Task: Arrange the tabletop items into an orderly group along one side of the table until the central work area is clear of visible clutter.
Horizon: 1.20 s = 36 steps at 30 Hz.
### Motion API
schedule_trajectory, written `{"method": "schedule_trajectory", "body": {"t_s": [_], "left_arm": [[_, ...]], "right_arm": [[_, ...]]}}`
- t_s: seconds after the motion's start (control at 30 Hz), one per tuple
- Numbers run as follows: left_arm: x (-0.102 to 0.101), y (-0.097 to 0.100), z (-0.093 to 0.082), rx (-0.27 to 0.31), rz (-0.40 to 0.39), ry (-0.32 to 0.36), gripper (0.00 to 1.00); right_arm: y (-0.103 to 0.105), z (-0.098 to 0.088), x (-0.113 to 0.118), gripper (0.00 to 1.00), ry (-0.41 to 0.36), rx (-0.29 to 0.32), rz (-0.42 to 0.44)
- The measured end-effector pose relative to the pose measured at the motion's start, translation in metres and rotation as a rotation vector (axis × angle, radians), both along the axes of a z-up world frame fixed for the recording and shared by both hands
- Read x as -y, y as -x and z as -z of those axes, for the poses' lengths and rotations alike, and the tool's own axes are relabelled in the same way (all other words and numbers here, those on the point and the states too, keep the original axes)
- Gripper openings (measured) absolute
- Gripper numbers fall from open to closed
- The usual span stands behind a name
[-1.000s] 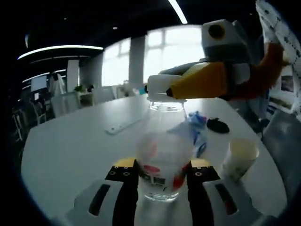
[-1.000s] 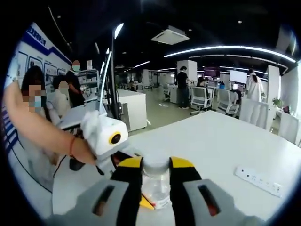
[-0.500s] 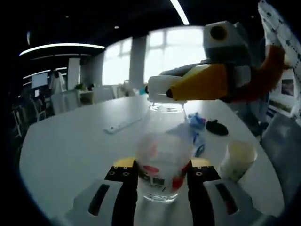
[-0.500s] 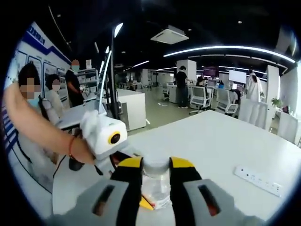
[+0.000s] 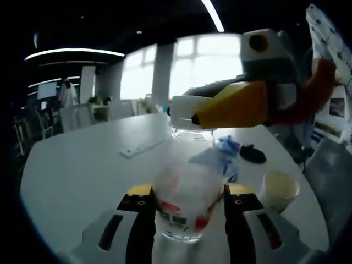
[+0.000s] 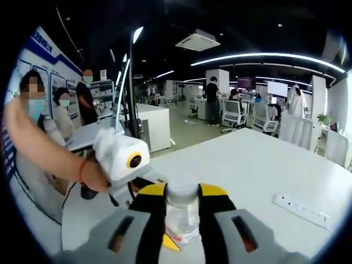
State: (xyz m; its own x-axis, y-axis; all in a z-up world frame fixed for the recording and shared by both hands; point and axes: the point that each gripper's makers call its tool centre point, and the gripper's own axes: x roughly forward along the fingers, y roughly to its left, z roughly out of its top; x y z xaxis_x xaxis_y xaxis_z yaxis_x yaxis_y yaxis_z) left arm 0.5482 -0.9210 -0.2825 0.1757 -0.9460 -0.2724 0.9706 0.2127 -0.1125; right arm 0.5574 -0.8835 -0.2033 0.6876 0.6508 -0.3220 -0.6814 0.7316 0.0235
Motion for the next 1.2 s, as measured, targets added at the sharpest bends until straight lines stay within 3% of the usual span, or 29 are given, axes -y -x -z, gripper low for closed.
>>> {"method": "schedule_trajectory", "body": {"t_s": [0.47,0.97,1.2], "left_arm": [[-0.007,-0.002,0.001,-0.064,-0.069,-0.022,0.66],[-0.021,0.001,-0.005,-0.12,-0.141,-0.034,0.74],[-0.026,0.009,-0.007,-0.12,-0.156,-0.029,0.73]], "right_arm": [[0.0,0.0,-0.001,0.19,0.006,0.0,0.0],[0.001,-0.001,0.0,0.2,0.01,-0.007,0.002],[0.002,-0.003,-0.001,0.21,0.003,-0.003,0.003]]}}
